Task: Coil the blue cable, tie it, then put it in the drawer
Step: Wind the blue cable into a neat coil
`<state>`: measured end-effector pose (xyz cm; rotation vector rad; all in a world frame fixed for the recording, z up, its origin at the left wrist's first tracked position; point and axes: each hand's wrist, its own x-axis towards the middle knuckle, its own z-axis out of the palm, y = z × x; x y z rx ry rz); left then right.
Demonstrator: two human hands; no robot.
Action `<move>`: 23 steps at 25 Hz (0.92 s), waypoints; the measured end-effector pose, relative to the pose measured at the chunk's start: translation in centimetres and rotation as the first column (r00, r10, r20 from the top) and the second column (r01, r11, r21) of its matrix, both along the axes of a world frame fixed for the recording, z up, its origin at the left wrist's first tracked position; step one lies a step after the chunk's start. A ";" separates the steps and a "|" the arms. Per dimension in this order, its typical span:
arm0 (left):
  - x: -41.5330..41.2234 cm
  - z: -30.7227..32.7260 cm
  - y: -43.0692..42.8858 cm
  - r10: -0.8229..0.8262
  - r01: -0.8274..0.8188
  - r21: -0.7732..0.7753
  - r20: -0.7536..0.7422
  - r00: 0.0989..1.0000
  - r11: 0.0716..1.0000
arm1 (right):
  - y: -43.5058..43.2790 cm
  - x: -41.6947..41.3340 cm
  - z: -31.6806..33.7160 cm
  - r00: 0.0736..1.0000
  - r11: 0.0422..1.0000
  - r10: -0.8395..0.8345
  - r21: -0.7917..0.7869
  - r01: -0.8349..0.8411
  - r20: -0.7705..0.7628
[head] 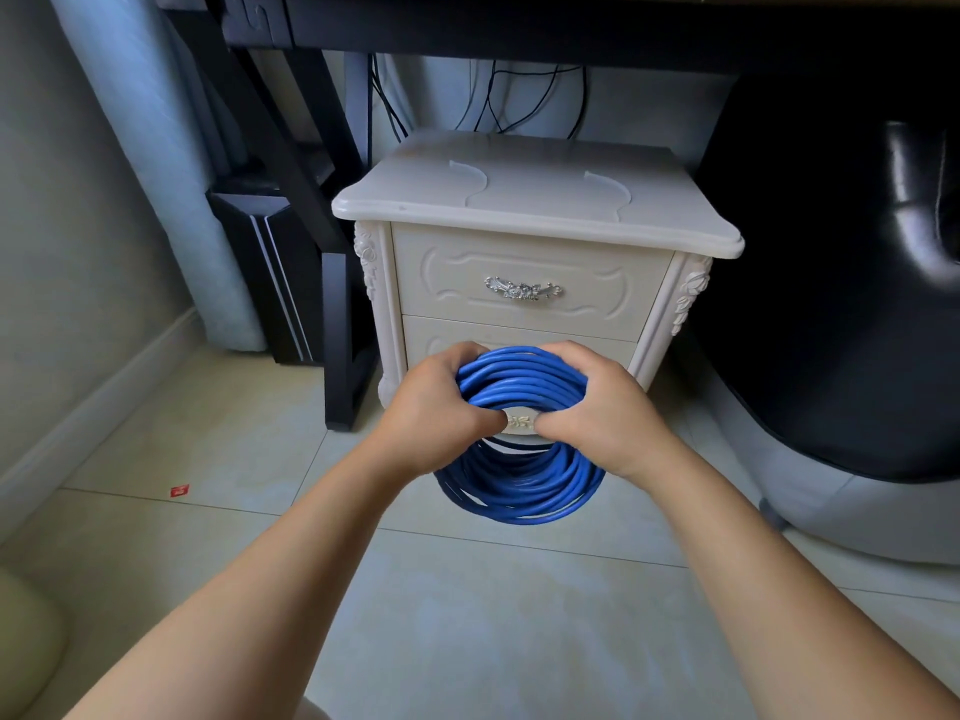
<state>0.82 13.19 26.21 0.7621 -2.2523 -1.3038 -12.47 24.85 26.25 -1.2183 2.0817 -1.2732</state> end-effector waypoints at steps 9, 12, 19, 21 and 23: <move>-0.7 -0.2 -0.1 0.134 -0.069 0.388 -0.145 0.980 0.919 | 0.5 -1.0 -0.5 0.955 0.974 0.030 -0.223 0.038 0.295; -0.8 -0.3 -0.3 0.207 -0.107 0.472 -0.166 0.964 0.875 | 0.2 -0.5 -1.0 0.929 0.951 -0.032 -0.275 0.142 0.368; -1.0 -1.0 0.3 0.451 -0.169 0.692 -0.248 0.857 0.702 | -1.2 0.9 -2.6 0.790 0.893 -0.119 -0.283 0.349 0.601; -1.1 -1.3 0.6 0.465 -0.147 0.720 -0.265 0.844 0.678 | -1.5 1.2 -2.7 0.748 0.875 -0.125 -0.283 0.393 0.652; -1.2 -1.7 0.9 0.468 -0.114 0.746 -0.283 0.837 0.656 | -1.5 1.3 -2.9 0.715 0.868 -0.130 -0.270 0.417 0.686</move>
